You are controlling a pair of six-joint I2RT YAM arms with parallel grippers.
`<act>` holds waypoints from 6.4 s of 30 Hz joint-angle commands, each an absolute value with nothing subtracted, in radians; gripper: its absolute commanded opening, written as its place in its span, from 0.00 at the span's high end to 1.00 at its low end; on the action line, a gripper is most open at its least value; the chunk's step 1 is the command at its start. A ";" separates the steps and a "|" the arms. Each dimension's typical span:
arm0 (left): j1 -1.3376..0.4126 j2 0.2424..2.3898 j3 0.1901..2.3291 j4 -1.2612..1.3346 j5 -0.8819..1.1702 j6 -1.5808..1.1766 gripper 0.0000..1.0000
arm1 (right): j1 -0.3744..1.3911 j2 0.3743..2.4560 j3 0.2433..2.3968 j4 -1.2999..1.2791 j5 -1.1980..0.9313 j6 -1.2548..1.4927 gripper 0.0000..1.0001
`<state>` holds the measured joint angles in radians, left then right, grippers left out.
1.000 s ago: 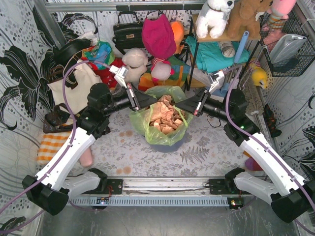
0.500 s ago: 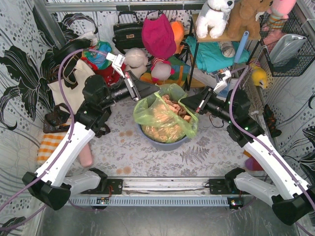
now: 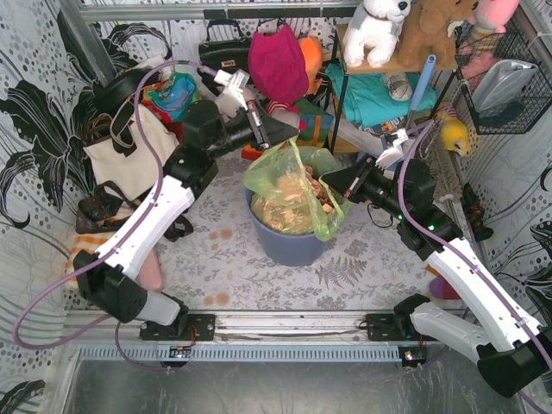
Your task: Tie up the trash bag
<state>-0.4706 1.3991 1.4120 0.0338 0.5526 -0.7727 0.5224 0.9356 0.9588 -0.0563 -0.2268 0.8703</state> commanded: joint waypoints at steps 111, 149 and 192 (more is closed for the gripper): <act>-0.530 1.098 1.369 -0.346 -0.017 -0.464 1.00 | 0.525 1.054 1.407 -0.253 0.139 0.566 1.00; -0.403 0.849 1.120 0.238 0.653 -0.660 0.83 | 0.479 0.946 1.317 0.077 -0.436 0.663 1.00; -0.402 1.267 1.821 0.061 0.494 -0.731 1.00 | 0.480 1.246 1.824 0.036 -0.406 0.659 1.00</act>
<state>-0.4049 1.2865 1.7195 0.1242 0.6594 -0.8085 0.4816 1.2625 1.7607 -0.0010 -0.4656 0.7063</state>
